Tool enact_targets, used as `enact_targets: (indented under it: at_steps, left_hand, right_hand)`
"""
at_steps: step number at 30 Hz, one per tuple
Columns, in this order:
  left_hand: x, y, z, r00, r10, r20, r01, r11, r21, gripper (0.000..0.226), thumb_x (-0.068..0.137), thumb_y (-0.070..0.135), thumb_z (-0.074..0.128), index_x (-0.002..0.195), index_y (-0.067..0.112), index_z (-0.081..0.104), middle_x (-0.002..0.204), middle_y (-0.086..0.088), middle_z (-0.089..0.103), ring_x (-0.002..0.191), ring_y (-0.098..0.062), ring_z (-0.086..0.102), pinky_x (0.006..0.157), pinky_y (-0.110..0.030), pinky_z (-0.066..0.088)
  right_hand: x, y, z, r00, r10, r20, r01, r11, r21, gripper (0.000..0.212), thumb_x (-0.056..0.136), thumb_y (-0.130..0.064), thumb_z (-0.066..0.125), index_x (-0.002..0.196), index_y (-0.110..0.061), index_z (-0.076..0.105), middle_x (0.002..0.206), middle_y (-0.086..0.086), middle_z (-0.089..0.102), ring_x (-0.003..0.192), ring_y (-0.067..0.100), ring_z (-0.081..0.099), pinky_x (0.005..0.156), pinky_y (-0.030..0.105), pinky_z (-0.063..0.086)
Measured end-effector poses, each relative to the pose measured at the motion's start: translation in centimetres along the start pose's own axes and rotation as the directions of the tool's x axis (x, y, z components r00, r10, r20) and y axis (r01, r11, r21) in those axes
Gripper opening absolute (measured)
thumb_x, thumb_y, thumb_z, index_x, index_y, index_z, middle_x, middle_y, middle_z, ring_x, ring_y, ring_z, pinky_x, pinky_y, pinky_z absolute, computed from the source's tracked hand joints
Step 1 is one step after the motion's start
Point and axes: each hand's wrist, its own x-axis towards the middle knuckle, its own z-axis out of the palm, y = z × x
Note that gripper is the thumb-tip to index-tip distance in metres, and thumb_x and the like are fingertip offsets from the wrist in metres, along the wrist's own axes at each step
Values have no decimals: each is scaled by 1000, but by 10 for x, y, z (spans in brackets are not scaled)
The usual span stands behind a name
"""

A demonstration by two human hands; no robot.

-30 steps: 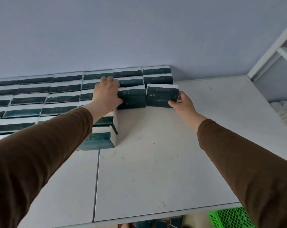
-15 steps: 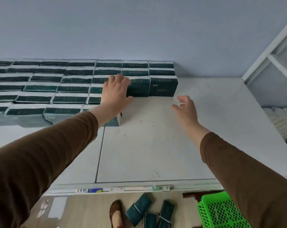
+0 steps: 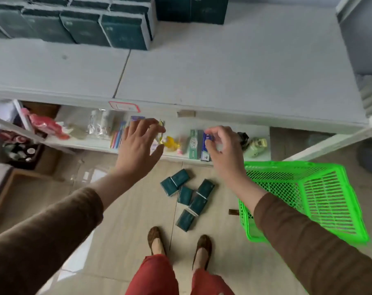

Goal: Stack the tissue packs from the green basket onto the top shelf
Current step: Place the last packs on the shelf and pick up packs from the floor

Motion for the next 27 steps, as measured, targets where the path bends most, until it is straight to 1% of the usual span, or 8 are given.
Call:
enact_targets:
  at_steps: [4, 7, 10, 15, 19, 21, 24, 27]
  left_hand:
    - [-84, -9, 54, 984, -77, 161, 88, 994, -64, 37, 83, 33, 64, 118, 29, 53, 126, 5, 49, 118, -24, 45, 97, -41, 37]
    - [-144, -17, 110, 943, -148, 297, 182, 979, -93, 37, 81, 28, 67, 117, 27, 55, 123, 3, 52, 117, -25, 47, 93, -40, 37]
    - [-207, -23, 177, 868, -225, 443, 282, 957, -66, 35, 83, 26, 67, 117, 25, 57, 125, 2, 54, 119, -24, 46, 98, -40, 36]
    - [-302, -28, 302, 690, -382, 615, 457, 888, 40, 35, 88, 31, 64, 121, 30, 52, 132, 4, 50, 123, -21, 42, 102, -37, 34]
    - [-356, -36, 403, 570, -456, 684, 538, 836, 109, 42, 87, 32, 65, 126, 29, 49, 134, 3, 49, 122, -22, 43, 101, -37, 36]
    - [-371, -43, 449, 564, -435, 702, 516, 849, 111, 47, 86, 32, 65, 129, 27, 47, 133, 3, 49, 120, -21, 43, 99, -35, 37]
    - [-377, -51, 515, 607, -339, 719, 416, 906, 76, 56, 84, 25, 68, 134, 27, 43, 134, 4, 49, 120, -20, 44, 99, -34, 39]
    - [-371, -53, 574, 664, -189, 724, 232, 972, 42, 70, 84, 16, 69, 145, 24, 38, 146, 1, 44, 132, -22, 40, 107, -37, 37]
  right_hand:
    - [-71, 58, 48, 976, 207, 68, -205, 978, -33, 16, 91, -12, 63, 103, -22, 64, 104, -10, 58, 102, 14, 55, 86, 24, 41]
    - [-125, 115, 91, 893, 434, 115, -432, 901, -49, 16, 91, -12, 62, 104, -20, 65, 105, -4, 61, 101, 18, 58, 79, 20, 41]
    - [-179, 182, 136, 757, 632, 165, -624, 775, -103, 18, 92, -11, 60, 109, -16, 65, 106, -3, 61, 100, 18, 61, 64, 5, 37]
    - [-252, 302, 195, 455, 876, 162, -846, 482, -230, 29, 95, -14, 56, 123, -11, 60, 125, 8, 64, 100, 18, 58, 73, 19, 39]
    - [-275, 388, 241, 347, 924, 161, -882, 380, -277, 35, 93, -21, 59, 127, -11, 56, 128, 8, 62, 110, 24, 60, 74, 21, 39]
    - [-274, 426, 268, 329, 928, 175, -885, 368, -285, 40, 94, -28, 61, 129, -12, 54, 129, 9, 61, 109, 25, 59, 78, 25, 41]
    - [-266, 475, 311, 286, 939, 189, -915, 327, -238, 52, 91, -39, 64, 134, -14, 49, 134, 7, 55, 115, 26, 56, 85, 31, 44]
    - [-256, 513, 354, 248, 957, 151, -946, 273, -176, 63, 88, -46, 69, 134, -10, 45, 136, 9, 54, 122, 29, 55, 85, 33, 42]
